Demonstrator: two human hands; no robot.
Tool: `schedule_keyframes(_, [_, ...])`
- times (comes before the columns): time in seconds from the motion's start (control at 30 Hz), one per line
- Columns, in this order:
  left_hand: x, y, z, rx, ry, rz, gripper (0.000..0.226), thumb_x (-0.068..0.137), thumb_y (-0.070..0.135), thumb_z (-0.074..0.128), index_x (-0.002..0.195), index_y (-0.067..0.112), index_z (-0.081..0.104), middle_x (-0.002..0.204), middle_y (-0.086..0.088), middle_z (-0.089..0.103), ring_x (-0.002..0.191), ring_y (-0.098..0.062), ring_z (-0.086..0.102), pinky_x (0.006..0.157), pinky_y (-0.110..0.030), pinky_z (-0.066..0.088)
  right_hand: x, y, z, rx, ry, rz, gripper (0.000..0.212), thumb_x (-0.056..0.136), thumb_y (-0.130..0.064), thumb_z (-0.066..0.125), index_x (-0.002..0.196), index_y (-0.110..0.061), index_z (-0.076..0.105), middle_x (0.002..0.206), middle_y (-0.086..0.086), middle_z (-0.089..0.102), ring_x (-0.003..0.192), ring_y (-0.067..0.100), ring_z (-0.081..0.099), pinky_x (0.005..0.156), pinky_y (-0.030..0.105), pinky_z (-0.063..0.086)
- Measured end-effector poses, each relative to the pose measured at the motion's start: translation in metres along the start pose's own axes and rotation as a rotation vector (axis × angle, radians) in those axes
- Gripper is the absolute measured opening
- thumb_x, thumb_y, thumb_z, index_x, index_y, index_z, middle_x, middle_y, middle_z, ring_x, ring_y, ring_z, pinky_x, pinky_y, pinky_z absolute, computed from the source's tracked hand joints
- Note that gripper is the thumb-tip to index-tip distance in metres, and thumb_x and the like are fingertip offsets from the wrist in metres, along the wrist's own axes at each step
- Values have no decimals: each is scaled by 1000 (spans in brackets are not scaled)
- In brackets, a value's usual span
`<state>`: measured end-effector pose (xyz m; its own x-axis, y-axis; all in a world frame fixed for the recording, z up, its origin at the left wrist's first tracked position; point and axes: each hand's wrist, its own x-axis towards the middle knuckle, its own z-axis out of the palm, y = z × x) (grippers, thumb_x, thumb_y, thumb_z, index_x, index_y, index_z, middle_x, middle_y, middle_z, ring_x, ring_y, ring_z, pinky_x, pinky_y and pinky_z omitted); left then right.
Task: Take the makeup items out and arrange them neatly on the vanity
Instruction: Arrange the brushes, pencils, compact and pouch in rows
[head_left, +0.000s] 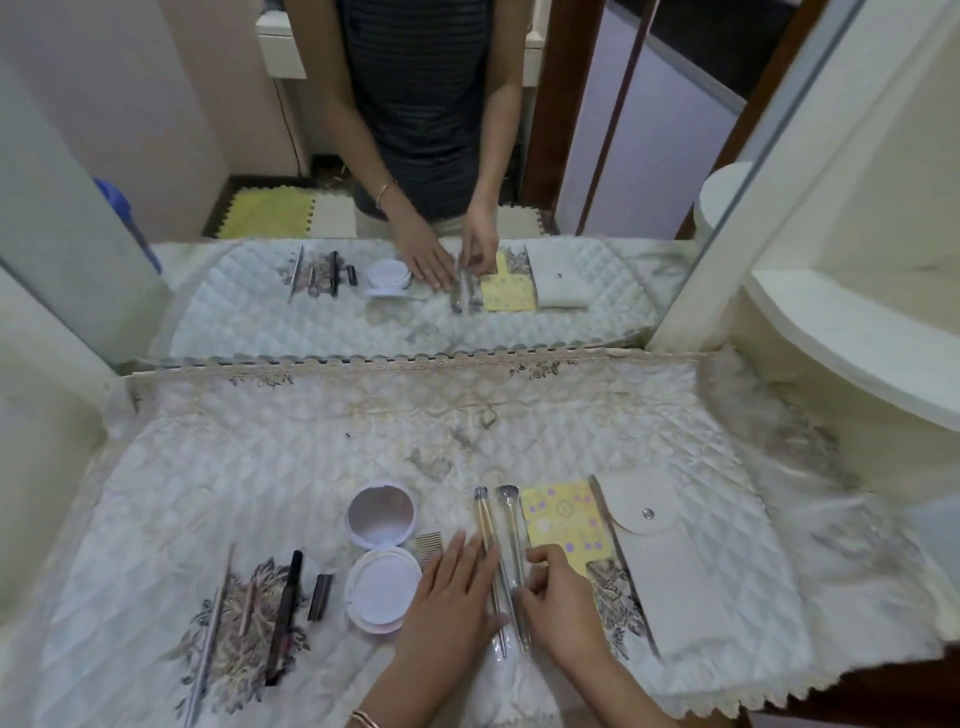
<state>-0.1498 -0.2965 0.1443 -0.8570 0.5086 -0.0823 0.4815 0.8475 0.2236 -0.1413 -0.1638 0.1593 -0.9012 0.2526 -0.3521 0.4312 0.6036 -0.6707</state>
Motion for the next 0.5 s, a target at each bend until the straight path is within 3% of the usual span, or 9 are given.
schedule_keyframes(0.07, [3,4,-2,-6,-1,-15,74,35,69,77,96,28,73,102,11,73,100,-11,67,84,-23,51,3,4,-2,5,-1,2,27,79,-4,60,105,-12,55,62,-10,52,68,17,55,69,27,43])
schedule_keyframes(0.1, [3,4,-2,7,-2,-19,72,37,67,77,97,27,73,104,10,73,103,-13,66,91,-23,46,4,6,-3,1,2,-1,26,79,-5,60,105,-12,56,65,-8,53,70,18,56,73,29,46])
schedule_keyframes(0.17, [3,5,-2,23,-17,-46,70,46,61,75,103,22,71,111,4,71,119,-21,55,110,-25,16,5,9,-5,-34,22,-36,28,80,-9,61,107,-14,56,79,-2,54,75,18,55,77,32,47])
schedule_keyframes(0.23, [3,6,-4,37,-9,-90,67,59,61,63,110,18,68,119,3,67,134,-24,25,112,-25,-6,4,12,-5,-101,44,-129,34,81,-15,60,114,-17,54,97,-1,52,87,16,54,83,30,46])
schedule_keyframes(0.33, [3,6,-4,31,-47,-131,65,68,57,40,115,20,64,125,9,63,141,-14,-21,111,-26,-9,5,15,-2,-227,-31,-273,43,86,-19,52,129,-20,47,119,2,48,109,18,48,95,27,41])
schedule_keyframes(0.4, [4,4,1,9,-106,-123,64,68,58,39,114,21,65,123,11,64,140,-11,-21,112,-27,-10,7,15,-1,-248,-94,-304,44,89,-16,46,133,-19,43,124,4,45,112,17,46,96,25,39])
schedule_keyframes(0.5, [6,4,3,-10,-160,-99,64,67,61,43,115,24,64,123,12,63,138,-9,2,111,-28,-6,10,15,-1,-236,-129,-315,42,90,-11,42,132,-16,44,126,5,45,112,17,49,94,23,38])
